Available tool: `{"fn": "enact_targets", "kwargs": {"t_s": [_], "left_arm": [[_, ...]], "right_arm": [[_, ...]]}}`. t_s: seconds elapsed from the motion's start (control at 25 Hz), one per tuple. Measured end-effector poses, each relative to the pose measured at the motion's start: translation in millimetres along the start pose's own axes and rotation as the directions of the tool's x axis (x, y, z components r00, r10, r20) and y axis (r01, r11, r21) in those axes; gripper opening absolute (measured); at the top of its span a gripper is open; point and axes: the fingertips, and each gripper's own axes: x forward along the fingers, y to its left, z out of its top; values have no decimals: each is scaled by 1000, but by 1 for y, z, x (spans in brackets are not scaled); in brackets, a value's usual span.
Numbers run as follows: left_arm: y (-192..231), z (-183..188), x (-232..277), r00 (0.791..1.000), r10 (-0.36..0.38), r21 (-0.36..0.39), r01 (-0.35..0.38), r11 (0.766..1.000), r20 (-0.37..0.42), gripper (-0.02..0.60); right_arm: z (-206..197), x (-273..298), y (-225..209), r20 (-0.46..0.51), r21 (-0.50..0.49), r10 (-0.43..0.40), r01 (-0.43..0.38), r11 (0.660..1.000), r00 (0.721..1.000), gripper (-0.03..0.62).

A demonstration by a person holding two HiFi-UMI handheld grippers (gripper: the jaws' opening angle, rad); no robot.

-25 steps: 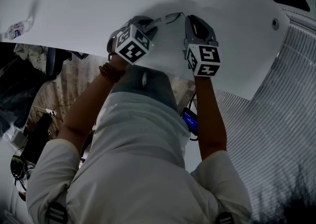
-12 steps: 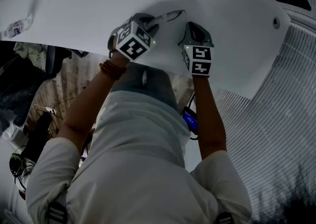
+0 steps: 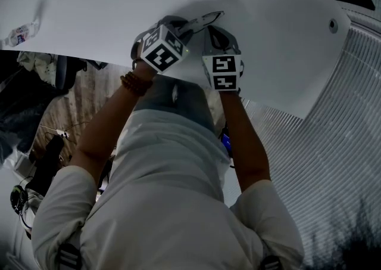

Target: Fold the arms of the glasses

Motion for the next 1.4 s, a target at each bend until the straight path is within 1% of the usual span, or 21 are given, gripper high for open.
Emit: {"fn": "enact_targets", "kwargs": {"t_s": [0.2,0.36,0.48,0.64,0.84,0.92,1.0,1.08,1.16,1.28,1.36,1.4], "left_arm": [[3,2,-3,1000,1,-3,-1,1000,20,123],[3,-4,-11,999,-5,-11,5,1000,31,132],[5,-5,-11,999,-3,4,3,1000,41,133],[6,-2,-16,998,6,21,-7,1000,67,147],[9,3,-29,995,21,10,-22,1000,99,150],[12,5,-37,994,28,2,-29,1000,110,150],[14,13,-54,990,40,-11,-39,999,139,149],[14,28,-82,978,55,-33,-49,998,200,138],[10,48,-118,956,64,-61,-49,997,286,118],[-2,81,-172,909,66,-92,-31,995,411,89],[-10,104,-207,872,66,-95,-22,995,484,72],[-14,115,-225,851,69,-94,-23,995,521,62]], "right_arm": [[1,-2,-5,2,5,-23,23,1000,1000,2],[-1,-11,-4,-11,18,-33,34,999,999,2],[4,-18,-6,-6,15,-50,50,999,999,2],[12,-34,-9,16,36,-73,73,997,997,2],[15,-59,-15,39,48,-109,107,993,993,2],[24,-71,-16,56,53,-122,119,991,991,2],[40,-87,-16,89,69,-129,123,990,988,2],[62,-106,-14,137,92,-135,123,988,981,2],[87,-130,-10,195,111,-141,121,986,971,2],[129,-168,0,297,121,-142,110,987,944,2],[159,-194,9,375,116,-136,99,988,917,2],[174,-208,16,413,110,-131,93,990,901,2]]}}
